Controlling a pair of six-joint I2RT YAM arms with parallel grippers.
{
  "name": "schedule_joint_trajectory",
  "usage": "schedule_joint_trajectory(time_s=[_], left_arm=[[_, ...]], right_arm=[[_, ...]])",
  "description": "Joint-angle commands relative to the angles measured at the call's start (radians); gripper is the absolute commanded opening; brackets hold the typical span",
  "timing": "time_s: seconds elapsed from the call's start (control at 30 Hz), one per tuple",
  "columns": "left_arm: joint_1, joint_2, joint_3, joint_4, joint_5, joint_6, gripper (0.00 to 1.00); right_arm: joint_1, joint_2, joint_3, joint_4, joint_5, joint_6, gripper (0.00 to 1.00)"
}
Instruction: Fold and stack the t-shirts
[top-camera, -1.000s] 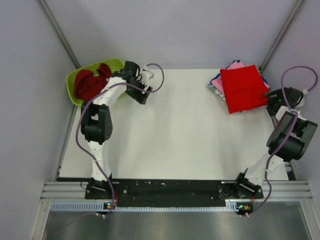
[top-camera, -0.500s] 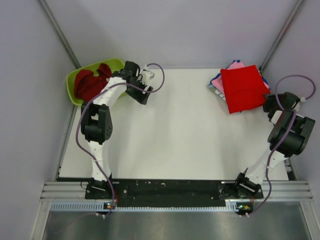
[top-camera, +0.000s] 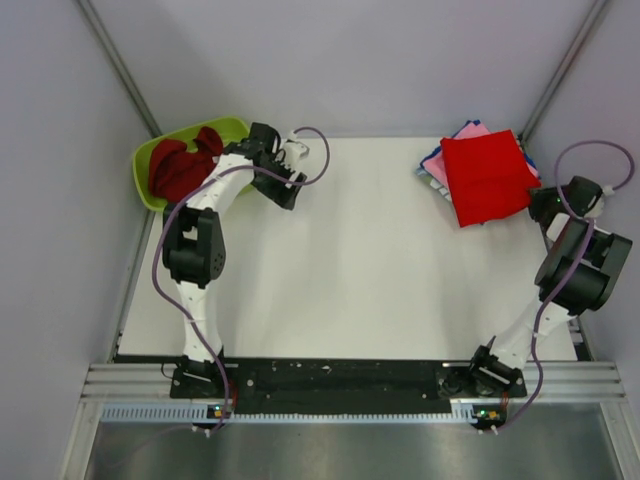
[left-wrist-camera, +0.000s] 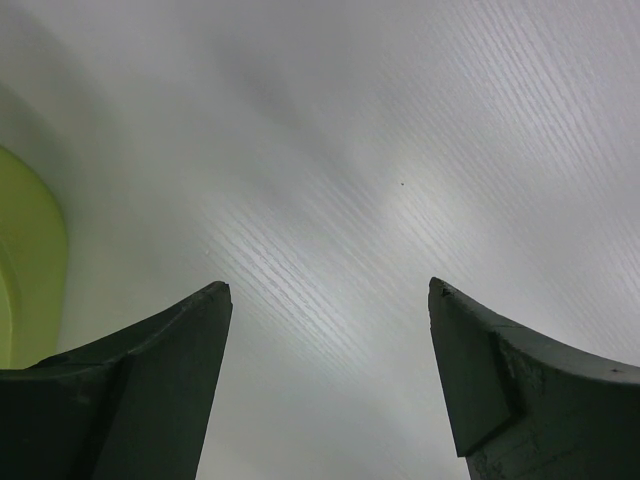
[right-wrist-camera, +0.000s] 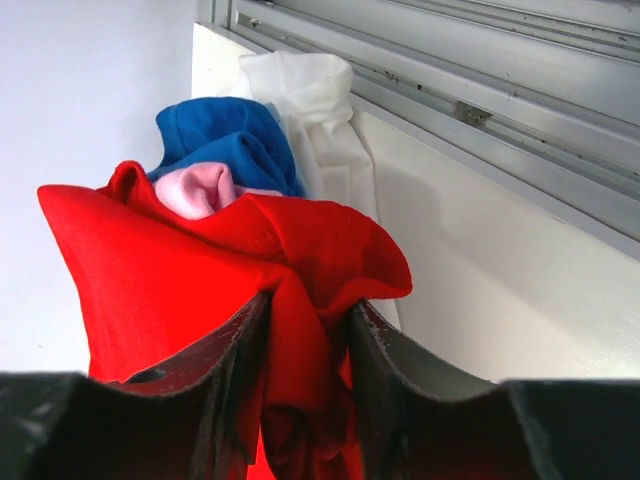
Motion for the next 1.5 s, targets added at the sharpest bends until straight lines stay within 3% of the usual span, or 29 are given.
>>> schedule_joint_trajectory(time_s=[0.0,0.23,0.47,0.87,1.47], left_arm=[[0.005,0.012,0.042,-0.005,0.024,-0.013,0.84],[0.005,0.002,0.042,-0.006,0.023,-0.009,0.84],[0.005,0.013,0.056,-0.012,0.024,0.007,0.84],[0.005,0.012,0.065,-0.017,0.023,0.016,0.84],[0.005,0.009,0.065,-0.012,0.012,0.016,0.84]], right_arm=[[-0.003,-0.075,0.069,-0.052,0.039,-0.08,0.37],[-0.005,-0.061,0.052,-0.046,-0.001,-0.027,0.33],[-0.006,-0.139,0.059,-0.104,0.05,-0.108,0.01],[0.043,-0.124,0.253,-0.256,0.004,-0.312,0.0],[0.218,0.083,0.779,-0.443,-0.15,-0.501,0.0]])
